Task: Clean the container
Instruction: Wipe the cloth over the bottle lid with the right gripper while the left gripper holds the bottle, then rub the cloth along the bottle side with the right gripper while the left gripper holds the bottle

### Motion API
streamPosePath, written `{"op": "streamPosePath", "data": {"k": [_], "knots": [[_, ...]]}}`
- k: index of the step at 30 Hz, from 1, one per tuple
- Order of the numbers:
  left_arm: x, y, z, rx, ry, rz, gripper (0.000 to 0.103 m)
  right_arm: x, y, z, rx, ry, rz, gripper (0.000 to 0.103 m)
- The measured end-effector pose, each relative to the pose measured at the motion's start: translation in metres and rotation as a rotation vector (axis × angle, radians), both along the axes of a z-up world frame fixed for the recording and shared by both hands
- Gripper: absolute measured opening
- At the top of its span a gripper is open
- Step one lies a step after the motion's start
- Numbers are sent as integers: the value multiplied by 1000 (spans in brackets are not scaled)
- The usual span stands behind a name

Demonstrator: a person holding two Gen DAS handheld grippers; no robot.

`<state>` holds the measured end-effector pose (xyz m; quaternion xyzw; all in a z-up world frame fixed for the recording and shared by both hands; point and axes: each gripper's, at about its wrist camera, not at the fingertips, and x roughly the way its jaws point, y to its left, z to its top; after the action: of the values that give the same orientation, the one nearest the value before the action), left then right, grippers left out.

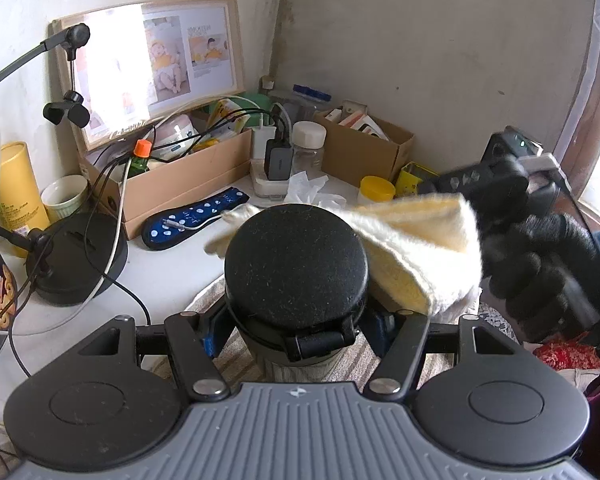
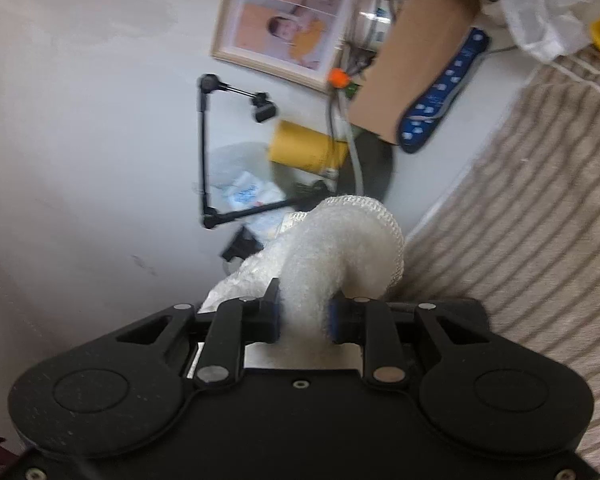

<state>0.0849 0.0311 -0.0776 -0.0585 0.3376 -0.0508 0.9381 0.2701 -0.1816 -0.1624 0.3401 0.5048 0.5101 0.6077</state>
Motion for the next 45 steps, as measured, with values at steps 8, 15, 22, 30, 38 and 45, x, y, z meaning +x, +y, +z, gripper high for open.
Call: {"op": "streamPosePath", "data": {"k": [8, 15, 22, 30, 38, 45], "knots": [[2, -2, 1, 17, 12, -13, 64, 2, 1, -13, -147, -106, 26, 22], [9, -5, 5, 50, 39, -62, 64, 1, 12, -23, -333, -274, 84, 22], [27, -25, 12, 186, 79, -283, 64, -9, 17, -34, -480, -438, 132, 22], [52, -62, 20, 410, 125, -692, 64, -9, -8, -36, -466, -425, 75, 22], [52, -74, 18, 391, 133, -455, 66, -16, -53, -20, -272, -261, -55, 22], [49, -44, 21, 147, 147, -106, 66, -29, -47, -15, -210, -217, -73, 23]]}}
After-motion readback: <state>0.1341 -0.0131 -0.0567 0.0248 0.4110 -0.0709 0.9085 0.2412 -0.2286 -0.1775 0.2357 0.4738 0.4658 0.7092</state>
